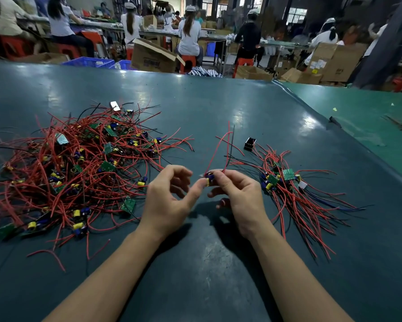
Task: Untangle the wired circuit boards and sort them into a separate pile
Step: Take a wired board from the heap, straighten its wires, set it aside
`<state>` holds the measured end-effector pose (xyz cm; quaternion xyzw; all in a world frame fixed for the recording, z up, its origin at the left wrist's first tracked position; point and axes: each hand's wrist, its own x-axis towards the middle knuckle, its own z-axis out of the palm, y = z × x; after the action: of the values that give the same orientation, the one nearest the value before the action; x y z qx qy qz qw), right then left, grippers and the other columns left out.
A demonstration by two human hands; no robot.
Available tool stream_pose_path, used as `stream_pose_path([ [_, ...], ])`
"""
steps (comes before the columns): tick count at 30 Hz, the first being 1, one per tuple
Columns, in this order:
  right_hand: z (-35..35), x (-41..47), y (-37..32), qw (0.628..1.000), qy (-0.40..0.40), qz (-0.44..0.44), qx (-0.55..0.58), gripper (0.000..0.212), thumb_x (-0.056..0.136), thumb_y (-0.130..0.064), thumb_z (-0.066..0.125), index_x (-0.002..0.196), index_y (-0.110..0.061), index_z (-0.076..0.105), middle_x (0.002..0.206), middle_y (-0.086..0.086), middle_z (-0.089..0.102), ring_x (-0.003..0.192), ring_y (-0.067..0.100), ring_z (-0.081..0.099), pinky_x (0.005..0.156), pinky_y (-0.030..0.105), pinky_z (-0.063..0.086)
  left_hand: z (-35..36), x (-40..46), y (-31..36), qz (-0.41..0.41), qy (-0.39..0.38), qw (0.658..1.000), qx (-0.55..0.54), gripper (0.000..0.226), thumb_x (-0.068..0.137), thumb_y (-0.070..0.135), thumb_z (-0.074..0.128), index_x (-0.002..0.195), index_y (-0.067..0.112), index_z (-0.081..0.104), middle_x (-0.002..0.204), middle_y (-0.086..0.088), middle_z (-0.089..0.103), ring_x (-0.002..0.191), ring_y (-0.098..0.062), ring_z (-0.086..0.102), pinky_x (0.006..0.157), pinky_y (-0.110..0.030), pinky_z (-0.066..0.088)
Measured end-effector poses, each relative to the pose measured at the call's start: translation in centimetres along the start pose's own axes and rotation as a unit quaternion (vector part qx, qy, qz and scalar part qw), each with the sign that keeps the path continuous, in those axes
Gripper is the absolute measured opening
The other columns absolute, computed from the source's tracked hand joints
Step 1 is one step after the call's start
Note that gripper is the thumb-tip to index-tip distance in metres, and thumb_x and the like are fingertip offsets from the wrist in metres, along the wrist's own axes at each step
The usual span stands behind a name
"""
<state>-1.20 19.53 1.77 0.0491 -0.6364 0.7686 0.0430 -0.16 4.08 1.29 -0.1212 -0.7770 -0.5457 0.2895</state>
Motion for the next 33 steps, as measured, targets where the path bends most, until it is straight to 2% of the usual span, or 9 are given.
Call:
stream_pose_path([
  [1, 0.07, -0.12, 0.06, 0.999, -0.004, -0.016, -0.036, 0.01, 0.09, -0.011, 0.068, 0.085, -0.016, 0.075, 0.079, 0.004, 0.075, 0.058, 0.013, 0.066, 0.044, 0.019, 0.046, 0.03, 0.01, -0.09, -0.032, -0.025, 0.999, -0.009, 0.03, 0.08, 0.039, 0.077, 0.093, 0.015, 0.066, 0.081, 0.002, 0.066, 0.07, -0.013, 0.065, 0.065, -0.028, 0.055],
  [3, 0.35, -0.37, 0.16, 0.996, -0.018, -0.032, -0.076, 0.011, 0.09, -0.007, 0.068, 0.086, -0.015, 0.074, 0.079, 0.004, 0.076, 0.057, 0.013, 0.066, 0.045, 0.018, 0.045, 0.11, 0.09, -0.37, -0.032, -0.041, 0.999, -0.004, 0.016, 0.084, 0.024, 0.076, 0.094, 0.013, 0.072, 0.083, 0.003, 0.07, 0.073, -0.011, 0.068, 0.069, -0.03, 0.057],
  [6, 0.42, -0.37, 0.13, 0.999, -0.011, -0.013, -0.044, 0.006, 0.092, -0.008, 0.066, 0.089, -0.01, 0.071, 0.082, 0.008, 0.076, 0.059, 0.017, 0.068, 0.042, 0.02, 0.046, 0.13, 0.27, -0.56, -0.064, -0.027, 0.997, -0.041, 0.006, 0.087, 0.015, 0.072, 0.09, 0.01, 0.075, 0.074, 0.001, 0.073, 0.069, -0.011, 0.07, 0.068, -0.028, 0.057],
  [10, 0.27, -0.19, 0.01, 1.0, 0.013, 0.009, -0.013, 0.012, 0.095, -0.017, 0.062, 0.093, -0.011, 0.073, 0.087, 0.006, 0.076, 0.06, 0.019, 0.068, 0.039, 0.023, 0.044, 0.1, 0.47, -0.28, -0.112, -0.015, 0.987, -0.114, 0.006, 0.087, 0.01, 0.069, 0.09, 0.011, 0.075, 0.074, -0.002, 0.074, 0.069, -0.014, 0.072, 0.065, -0.022, 0.056],
  [15, -0.01, -0.04, 0.24, 1.0, -0.009, 0.013, -0.002, 0.008, 0.092, -0.013, 0.066, 0.091, -0.014, 0.074, 0.08, 0.003, 0.073, 0.055, 0.014, 0.062, 0.04, 0.024, 0.047, -0.05, 0.43, 0.01, -0.139, -0.078, 0.975, -0.158, 0.015, 0.076, 0.015, 0.076, 0.09, 0.009, 0.073, 0.074, -0.004, 0.075, 0.067, -0.013, 0.07, 0.065, -0.019, 0.054],
  [21, -0.31, 0.06, 0.18, 0.996, -0.082, 0.037, -0.028, 0.003, 0.088, -0.012, 0.071, 0.086, -0.014, 0.068, 0.072, 0.008, 0.07, 0.054, 0.015, 0.061, 0.043, 0.023, 0.048, -0.19, 0.51, -0.07, -0.116, -0.062, 0.982, -0.139, 0.006, 0.083, 0.002, 0.073, 0.086, 0.006, 0.071, 0.068, 0.001, 0.071, 0.062, -0.005, 0.066, 0.063, -0.015, 0.051],
  [24, -0.36, 0.01, 0.23, 0.996, -0.078, 0.036, -0.025, 0.011, 0.085, -0.008, 0.073, 0.09, -0.011, 0.063, 0.075, 0.007, 0.072, 0.055, 0.014, 0.062, 0.044, 0.022, 0.048, -0.29, 0.58, -0.02, -0.114, -0.072, 0.981, -0.137, 0.01, 0.084, -0.003, 0.069, 0.094, 0.001, 0.07, 0.078, -0.006, 0.071, 0.069, -0.007, 0.066, 0.07, -0.018, 0.053],
  [29, -0.27, 0.02, 0.37, 0.993, -0.092, 0.035, -0.057, 0.012, 0.085, -0.006, 0.073, 0.093, -0.013, 0.068, 0.079, 0.006, 0.072, 0.058, 0.013, 0.062, 0.046, 0.023, 0.047, -0.45, 0.46, 0.04, -0.118, -0.057, 0.979, -0.155, 0.023, 0.082, -0.007, 0.071, 0.103, -0.001, 0.067, 0.095, -0.012, 0.072, 0.089, -0.015, 0.07, 0.084, -0.022, 0.054],
  [33, -0.2, 0.11, 0.31, 0.997, -0.052, 0.054, -0.034, 0.004, 0.085, -0.01, 0.073, 0.084, -0.012, 0.07, 0.073, 0.008, 0.072, 0.052, 0.014, 0.061, 0.043, 0.024, 0.047, -0.3, 0.61, -0.14, -0.131, -0.046, 0.978, -0.154, 0.019, 0.078, -0.004, 0.075, 0.096, 0.0, 0.068, 0.085, -0.006, 0.073, 0.078, -0.012, 0.069, 0.077, -0.022, 0.055],
])
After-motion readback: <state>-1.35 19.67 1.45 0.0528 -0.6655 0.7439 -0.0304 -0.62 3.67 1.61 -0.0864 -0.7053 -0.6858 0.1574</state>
